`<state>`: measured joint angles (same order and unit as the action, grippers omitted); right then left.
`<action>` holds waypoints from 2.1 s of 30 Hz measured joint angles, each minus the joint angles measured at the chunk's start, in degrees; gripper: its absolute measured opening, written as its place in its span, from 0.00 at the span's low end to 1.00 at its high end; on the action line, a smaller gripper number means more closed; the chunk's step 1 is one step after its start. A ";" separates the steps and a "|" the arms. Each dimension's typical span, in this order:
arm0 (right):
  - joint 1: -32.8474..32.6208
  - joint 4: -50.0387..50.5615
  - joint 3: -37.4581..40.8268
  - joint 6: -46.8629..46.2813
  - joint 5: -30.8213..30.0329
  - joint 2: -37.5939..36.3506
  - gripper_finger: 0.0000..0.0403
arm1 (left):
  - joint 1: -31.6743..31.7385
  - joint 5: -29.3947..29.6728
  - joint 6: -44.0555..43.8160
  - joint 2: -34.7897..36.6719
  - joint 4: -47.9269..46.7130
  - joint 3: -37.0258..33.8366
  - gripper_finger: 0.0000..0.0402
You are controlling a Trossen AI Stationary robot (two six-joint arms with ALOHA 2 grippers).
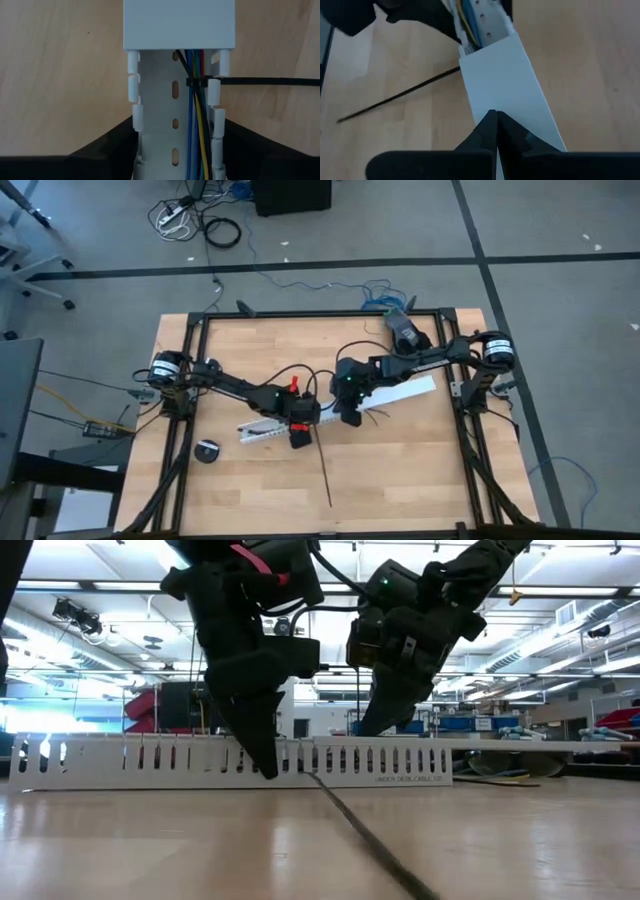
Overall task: Ziptie cables
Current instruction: Close the lid on the cable duct
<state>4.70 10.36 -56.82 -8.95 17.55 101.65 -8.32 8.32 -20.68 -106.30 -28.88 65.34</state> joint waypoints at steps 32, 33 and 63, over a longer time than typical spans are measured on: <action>-0.19 2.19 0.15 1.68 1.78 0.17 0.00 | 0.07 2.38 9.37 -0.13 -1.97 1.77 0.80; -0.19 2.18 0.15 1.68 1.78 0.17 0.00 | 0.07 2.39 9.89 -0.13 -0.92 1.77 0.80; -0.17 0.31 0.33 4.31 6.12 0.39 0.00 | 0.02 3.87 10.29 -1.01 0.67 1.79 0.55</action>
<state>4.53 10.67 -56.49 -4.64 23.68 102.04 -8.29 12.19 -10.39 -107.31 -28.22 67.13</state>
